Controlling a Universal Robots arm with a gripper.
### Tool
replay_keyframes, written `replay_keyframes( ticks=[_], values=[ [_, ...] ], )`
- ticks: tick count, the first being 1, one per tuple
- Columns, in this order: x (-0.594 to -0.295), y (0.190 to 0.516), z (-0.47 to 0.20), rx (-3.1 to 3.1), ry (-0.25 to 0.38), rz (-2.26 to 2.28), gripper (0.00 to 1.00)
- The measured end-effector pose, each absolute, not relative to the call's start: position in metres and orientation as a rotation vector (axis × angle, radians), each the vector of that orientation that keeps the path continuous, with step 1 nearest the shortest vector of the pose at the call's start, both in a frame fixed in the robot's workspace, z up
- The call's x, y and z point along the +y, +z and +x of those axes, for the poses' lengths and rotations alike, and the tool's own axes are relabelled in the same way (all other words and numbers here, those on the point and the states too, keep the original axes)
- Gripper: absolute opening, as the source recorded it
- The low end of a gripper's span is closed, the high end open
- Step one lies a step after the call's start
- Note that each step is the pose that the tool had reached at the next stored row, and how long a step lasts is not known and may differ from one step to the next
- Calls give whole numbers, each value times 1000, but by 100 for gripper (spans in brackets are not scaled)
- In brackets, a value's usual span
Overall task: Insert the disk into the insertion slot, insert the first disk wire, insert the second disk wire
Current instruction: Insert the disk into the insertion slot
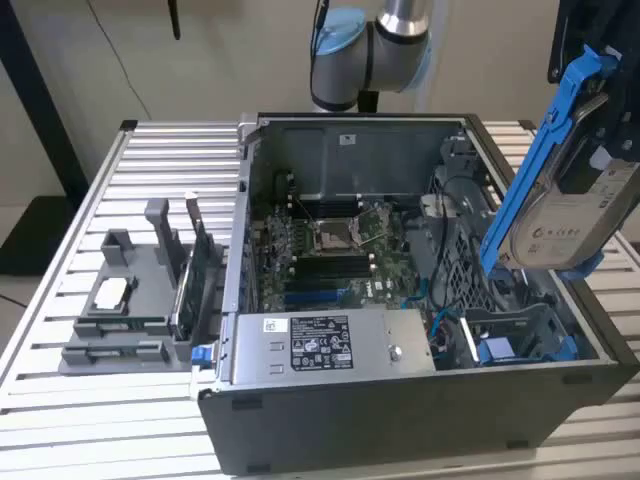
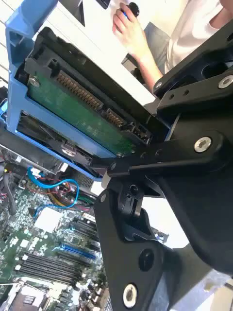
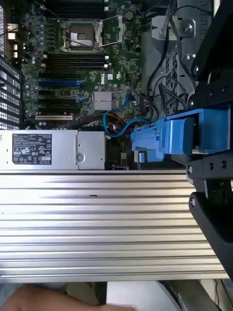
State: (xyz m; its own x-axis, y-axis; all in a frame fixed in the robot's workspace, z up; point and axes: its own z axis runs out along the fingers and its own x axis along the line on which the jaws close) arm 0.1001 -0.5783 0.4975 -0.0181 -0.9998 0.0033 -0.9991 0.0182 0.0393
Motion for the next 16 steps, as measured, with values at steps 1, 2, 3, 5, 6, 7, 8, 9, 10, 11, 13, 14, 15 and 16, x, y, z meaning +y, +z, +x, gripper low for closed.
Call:
replay_keyframes(
  ticks=[1, 2, 3, 5, 6, 7, 8, 9, 10, 11, 13, 14, 15, 16],
  values=[
    [-578, 497, 100, -2220, -40, 2180, 33],
    [-578, 497, 100, -2220, -40, 2180, 33],
    [-578, 497, 100, -2220, -40, 2180, 33],
    [-578, 497, 100, -2220, -40, 2180, 33],
    [-578, 497, 100, -2220, -40, 2180, 33],
    [-578, 497, 100, -2220, -40, 2180, 33],
    [-578, 496, 100, -2220, -40, 2180, 33],
    [-578, 496, 100, -2220, -40, 2180, 33],
    [-578, 496, 100, -2220, -40, 2180, 33],
    [-578, 496, 100, -2220, -40, 2180, 33],
    [-578, 495, 100, -2220, -40, 2180, 33],
    [-578, 494, 100, -2220, -40, 2180, 33],
    [-578, 494, 100, -2220, -40, 2180, 33],
    [-578, 494, 100, -2220, -40, 2180, 33]
  ],
)
